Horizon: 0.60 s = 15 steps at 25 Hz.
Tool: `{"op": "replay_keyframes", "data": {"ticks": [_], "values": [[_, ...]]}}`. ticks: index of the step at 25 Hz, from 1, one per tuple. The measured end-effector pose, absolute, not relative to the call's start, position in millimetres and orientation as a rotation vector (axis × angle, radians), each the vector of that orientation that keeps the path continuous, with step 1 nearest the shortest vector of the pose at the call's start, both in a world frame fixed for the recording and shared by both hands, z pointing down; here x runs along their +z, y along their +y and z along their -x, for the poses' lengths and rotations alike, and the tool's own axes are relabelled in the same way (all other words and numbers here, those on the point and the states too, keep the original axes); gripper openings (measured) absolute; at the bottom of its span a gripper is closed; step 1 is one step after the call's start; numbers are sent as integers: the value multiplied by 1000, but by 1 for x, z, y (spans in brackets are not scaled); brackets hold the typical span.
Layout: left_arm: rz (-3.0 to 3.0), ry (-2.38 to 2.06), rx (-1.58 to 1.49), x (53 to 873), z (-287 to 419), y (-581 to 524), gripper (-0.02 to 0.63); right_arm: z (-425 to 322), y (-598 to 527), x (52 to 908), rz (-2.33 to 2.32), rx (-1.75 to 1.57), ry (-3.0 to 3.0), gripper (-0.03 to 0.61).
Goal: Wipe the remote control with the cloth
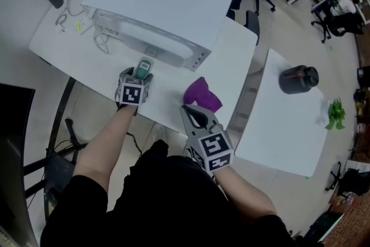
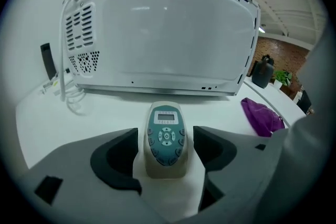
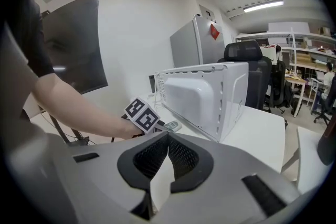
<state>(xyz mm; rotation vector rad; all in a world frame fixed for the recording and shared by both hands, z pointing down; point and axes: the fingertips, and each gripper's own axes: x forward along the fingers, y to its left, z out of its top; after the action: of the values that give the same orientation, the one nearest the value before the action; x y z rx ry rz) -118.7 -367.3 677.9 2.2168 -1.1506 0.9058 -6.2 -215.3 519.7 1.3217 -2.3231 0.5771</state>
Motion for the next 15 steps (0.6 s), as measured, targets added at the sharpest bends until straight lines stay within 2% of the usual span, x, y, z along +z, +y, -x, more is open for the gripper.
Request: {"op": "replay_keyframes", "data": {"ticks": [5, 15], "values": [[-2191, -1179, 925, 685, 127, -372, 256, 2, -221, 522, -1347, 601, -2319, 15], [-2267, -1122, 897, 663, 125, -350, 255, -43, -226, 540, -1427, 584, -2223, 29]]}}
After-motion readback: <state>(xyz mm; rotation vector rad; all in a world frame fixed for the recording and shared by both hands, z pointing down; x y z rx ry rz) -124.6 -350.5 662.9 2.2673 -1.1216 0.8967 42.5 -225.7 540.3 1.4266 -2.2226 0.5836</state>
